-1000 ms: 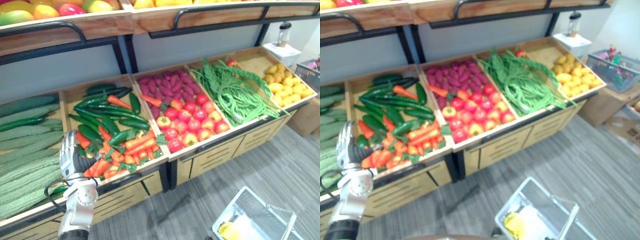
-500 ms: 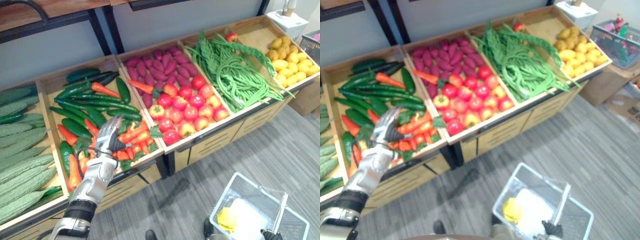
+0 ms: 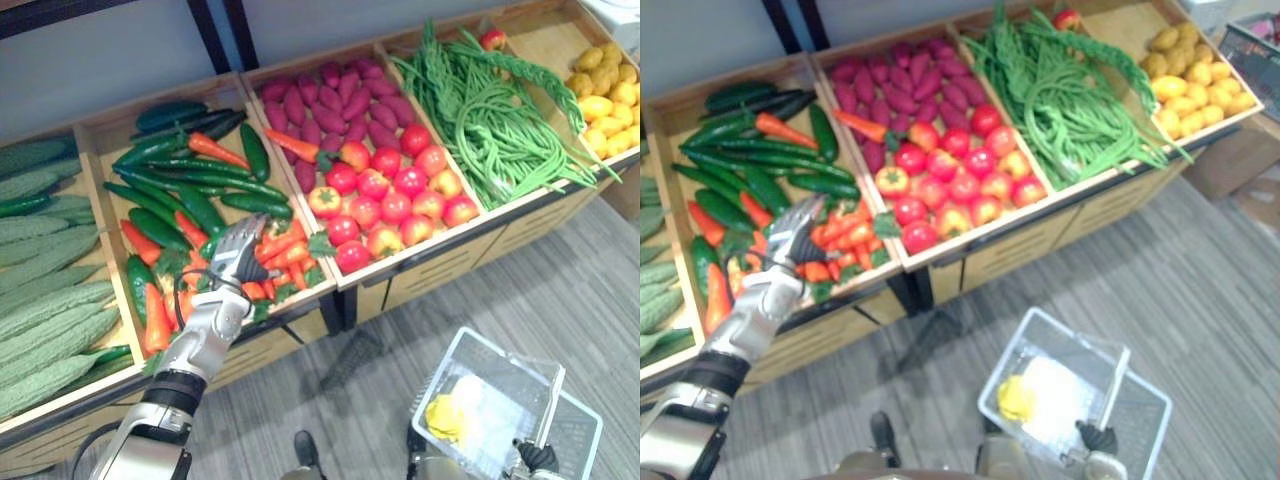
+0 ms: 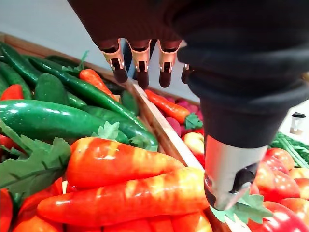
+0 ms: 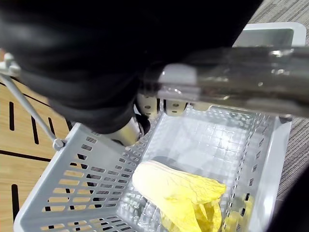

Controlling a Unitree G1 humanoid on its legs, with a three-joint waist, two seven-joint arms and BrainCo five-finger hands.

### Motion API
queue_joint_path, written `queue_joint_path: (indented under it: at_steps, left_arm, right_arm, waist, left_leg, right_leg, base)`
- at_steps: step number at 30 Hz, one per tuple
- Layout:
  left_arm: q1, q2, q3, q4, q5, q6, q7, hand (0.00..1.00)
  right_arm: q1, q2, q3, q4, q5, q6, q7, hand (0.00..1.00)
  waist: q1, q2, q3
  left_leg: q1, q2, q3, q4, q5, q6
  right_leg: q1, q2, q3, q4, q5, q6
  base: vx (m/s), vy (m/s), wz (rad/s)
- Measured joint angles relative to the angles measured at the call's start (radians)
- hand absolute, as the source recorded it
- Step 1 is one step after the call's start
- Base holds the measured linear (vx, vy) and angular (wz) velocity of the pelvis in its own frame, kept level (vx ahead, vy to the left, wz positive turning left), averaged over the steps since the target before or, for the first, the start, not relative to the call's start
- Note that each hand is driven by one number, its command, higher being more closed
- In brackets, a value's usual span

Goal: Pick vegetable in the basket

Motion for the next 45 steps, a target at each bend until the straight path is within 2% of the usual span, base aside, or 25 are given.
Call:
queue_joint_path:
  at_steps: [9,18,32,33,45]
  left_arm:
    - [-0.038,-0.009,0.072,0.033,-0.001,0.041,-0.014,0.0]
    - [-0.07,-0.01,0.072,0.041,-0.001,0.043,-0.015,0.0]
    - [-0.141,-0.01,0.026,0.091,0.026,0.04,-0.022,0.0]
    - [-0.146,-0.01,0.026,0.108,0.025,0.039,-0.024,1.0]
    - [-0.206,-0.01,0.034,0.216,0.025,0.038,-0.028,1.0]
  right_arm:
    - [-0.005,-0.004,-0.001,-0.013,0.001,0.002,-0.008,1.0]
    - [-0.02,-0.004,0.012,-0.021,0.002,0.002,-0.016,1.0]
    - [-0.031,-0.006,0.028,-0.059,0.002,0.002,-0.016,1.0]
    - [-0.037,-0.009,0.029,-0.061,0.003,0.002,-0.016,1.0]
    - [-0.046,-0.019,0.047,-0.06,0.008,0.003,-0.018,1.0]
  waist:
    - [0.015,-0.003,0.029]
    - [0.022,-0.021,0.062]
    - [0.025,-0.025,0.091]
    - [0.024,-0.024,0.092]
    - [0.026,-0.026,0.108]
  left_leg:
    - [-0.017,0.004,0.007,0.022,0.002,0.002]
    - [-0.052,0.007,0.012,0.032,0.002,0.003]
    - [-0.095,0.016,0.05,0.046,0.0,0.004]
    - [-0.102,0.016,0.051,0.049,0.0,0.005]
    - [-0.103,0.024,0.07,0.062,-0.016,0.008]
  right_leg:
    - [-0.023,0.0,0.006,0.016,0.0,0.0]
    - [-0.057,0.001,0.013,0.019,0.009,-0.004]
    - [-0.116,0.007,0.047,0.019,0.038,-0.005]
    - [-0.123,0.007,0.049,0.018,0.042,-0.003]
    - [-0.126,0.01,0.065,0.016,0.053,-0.004]
  base:
    - [0.01,-0.005,0.0]
    - [0.0,-0.001,-0.01]
    - [0.01,-0.004,-0.07]
    - [-0.01,-0.006,-0.04]
    - [0.0,-0.003,-0.03]
